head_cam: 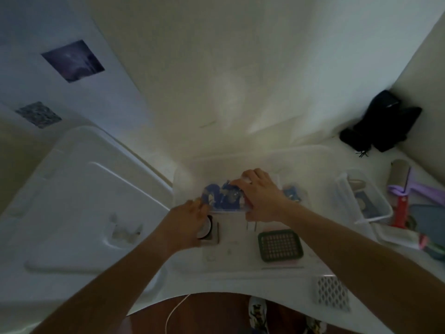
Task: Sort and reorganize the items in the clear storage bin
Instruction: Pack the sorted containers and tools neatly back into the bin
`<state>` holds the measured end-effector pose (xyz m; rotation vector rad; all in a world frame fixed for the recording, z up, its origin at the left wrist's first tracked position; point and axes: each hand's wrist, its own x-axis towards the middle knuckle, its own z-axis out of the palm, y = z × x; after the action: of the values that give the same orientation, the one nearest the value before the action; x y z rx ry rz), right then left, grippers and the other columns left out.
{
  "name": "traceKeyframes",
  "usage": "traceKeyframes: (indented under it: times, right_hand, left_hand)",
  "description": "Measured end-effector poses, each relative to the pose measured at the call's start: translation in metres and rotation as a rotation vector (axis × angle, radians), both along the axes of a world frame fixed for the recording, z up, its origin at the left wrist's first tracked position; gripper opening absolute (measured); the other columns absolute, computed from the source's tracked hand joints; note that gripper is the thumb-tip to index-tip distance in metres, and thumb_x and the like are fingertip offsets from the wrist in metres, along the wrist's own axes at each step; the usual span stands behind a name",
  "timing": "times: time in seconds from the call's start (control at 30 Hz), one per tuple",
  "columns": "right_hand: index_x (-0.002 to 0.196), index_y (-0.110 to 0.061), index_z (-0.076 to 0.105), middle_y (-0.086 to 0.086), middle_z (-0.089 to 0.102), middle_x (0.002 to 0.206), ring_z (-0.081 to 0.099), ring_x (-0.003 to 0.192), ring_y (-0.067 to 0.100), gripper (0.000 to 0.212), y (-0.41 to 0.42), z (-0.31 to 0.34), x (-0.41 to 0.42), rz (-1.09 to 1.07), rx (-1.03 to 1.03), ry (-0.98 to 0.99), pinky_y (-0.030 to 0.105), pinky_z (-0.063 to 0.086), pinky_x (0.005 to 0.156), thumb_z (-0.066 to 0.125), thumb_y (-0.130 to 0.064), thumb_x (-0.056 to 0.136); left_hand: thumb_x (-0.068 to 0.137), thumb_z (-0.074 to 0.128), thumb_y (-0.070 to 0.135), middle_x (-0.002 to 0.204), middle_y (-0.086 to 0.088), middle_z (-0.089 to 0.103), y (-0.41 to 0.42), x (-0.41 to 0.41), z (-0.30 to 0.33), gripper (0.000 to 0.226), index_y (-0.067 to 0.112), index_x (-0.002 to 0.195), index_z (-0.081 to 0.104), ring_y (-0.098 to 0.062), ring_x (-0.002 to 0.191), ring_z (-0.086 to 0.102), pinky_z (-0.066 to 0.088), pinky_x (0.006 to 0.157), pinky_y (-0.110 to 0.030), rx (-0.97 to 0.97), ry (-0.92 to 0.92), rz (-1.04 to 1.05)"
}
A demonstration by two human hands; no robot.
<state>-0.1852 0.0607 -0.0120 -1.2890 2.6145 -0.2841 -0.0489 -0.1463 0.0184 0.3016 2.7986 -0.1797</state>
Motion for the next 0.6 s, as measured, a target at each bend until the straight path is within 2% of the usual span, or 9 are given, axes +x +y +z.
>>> traceKeyframes:
  times: [0.03,0.1,0.17,0.3,0.37,0.43,0.5,0.57,0.6]
  right_hand:
    - [0.142,-0.026,0.037,0.009,0.040,0.130,0.035,0.119,0.030,0.097,-0.005,-0.008,-0.002,0.015,0.005,0.000,0.043,0.036,0.102,0.077,-0.042,0.055]
    - [0.140,-0.026,0.038,0.009,0.040,0.128,0.037,0.117,0.030,0.095,-0.010,-0.019,-0.008,0.045,0.012,0.005,0.045,0.037,0.099,0.076,-0.042,0.054]
    - [0.139,-0.026,0.039,0.009,0.041,0.127,0.038,0.115,0.030,0.094,-0.010,-0.028,-0.014,0.072,0.003,-0.011,0.044,0.037,0.099,0.076,-0.040,0.053]
    - [0.136,-0.024,0.043,0.007,0.045,0.122,0.041,0.110,0.027,0.095,-0.013,-0.044,-0.018,0.139,-0.034,-0.014,0.042,0.038,0.097,0.076,-0.042,0.049]
    - [0.135,-0.024,0.042,0.007,0.046,0.122,0.042,0.111,0.028,0.094,-0.017,-0.049,-0.020,0.173,-0.014,-0.010,0.044,0.038,0.099,0.074,-0.046,0.049]
    - [0.135,-0.024,0.039,0.009,0.046,0.125,0.040,0.115,0.030,0.095,-0.019,-0.049,-0.022,0.188,0.012,-0.009,0.047,0.035,0.103,0.075,-0.048,0.050]
    - [0.138,-0.023,0.040,0.012,0.044,0.132,0.037,0.122,0.033,0.095,-0.019,-0.048,-0.021,0.180,0.051,0.035,0.049,0.029,0.110,0.077,-0.048,0.054]
    - [0.142,-0.021,0.039,0.015,0.037,0.145,0.030,0.133,0.038,0.093,-0.015,-0.048,-0.020,0.149,0.059,0.069,0.051,0.018,0.117,0.078,-0.045,0.061]
    - [0.144,-0.021,0.039,0.017,0.033,0.150,0.027,0.137,0.041,0.093,-0.012,-0.047,-0.019,0.139,0.047,0.073,0.052,0.015,0.118,0.078,-0.045,0.063]
  left_hand:
    - [0.066,0.083,0.039,0.122,-0.011,0.056,-0.001,0.001,-0.011,0.089,0.009,0.140,0.043,-0.030,0.098,0.063,0.055,0.072,-0.038,-0.058,-0.030,0.003]
    - [0.061,0.086,0.032,0.107,-0.009,0.062,-0.001,0.001,-0.023,0.091,0.009,0.139,0.047,-0.026,0.081,0.066,0.055,0.062,-0.035,-0.123,-0.045,0.003]
    - [0.053,0.086,0.024,0.089,-0.007,0.063,-0.005,0.002,-0.034,0.081,0.009,0.127,0.058,-0.024,0.064,0.064,0.052,0.052,-0.032,-0.088,-0.002,-0.009]
    - [0.042,0.086,0.023,0.080,-0.005,0.064,-0.009,0.013,-0.042,0.068,0.011,0.105,0.064,-0.020,0.053,0.060,0.049,0.041,-0.028,0.020,0.034,-0.066]
    - [0.045,0.085,0.024,0.083,-0.005,0.063,-0.007,0.014,-0.045,0.062,0.012,0.103,0.065,-0.021,0.057,0.062,0.051,0.043,-0.029,0.030,-0.008,-0.059]
    - [0.057,0.082,0.029,0.097,-0.006,0.061,-0.001,0.010,-0.041,0.060,0.014,0.111,0.061,-0.026,0.075,0.066,0.055,0.057,-0.034,0.040,-0.080,-0.053]
    - [0.068,0.075,0.048,0.117,-0.004,0.055,0.004,0.001,-0.039,0.071,0.017,0.127,0.051,-0.026,0.098,0.063,0.053,0.074,-0.036,0.030,-0.107,-0.023]
    - [0.070,0.059,0.072,0.123,-0.001,0.053,0.009,-0.012,-0.031,0.082,0.020,0.132,0.047,-0.023,0.107,0.059,0.053,0.081,-0.036,0.104,-0.046,0.062]
    - [0.072,0.050,0.075,0.123,-0.002,0.054,0.011,-0.021,-0.029,0.081,0.019,0.131,0.048,-0.023,0.107,0.058,0.055,0.080,-0.037,0.170,0.034,0.097]
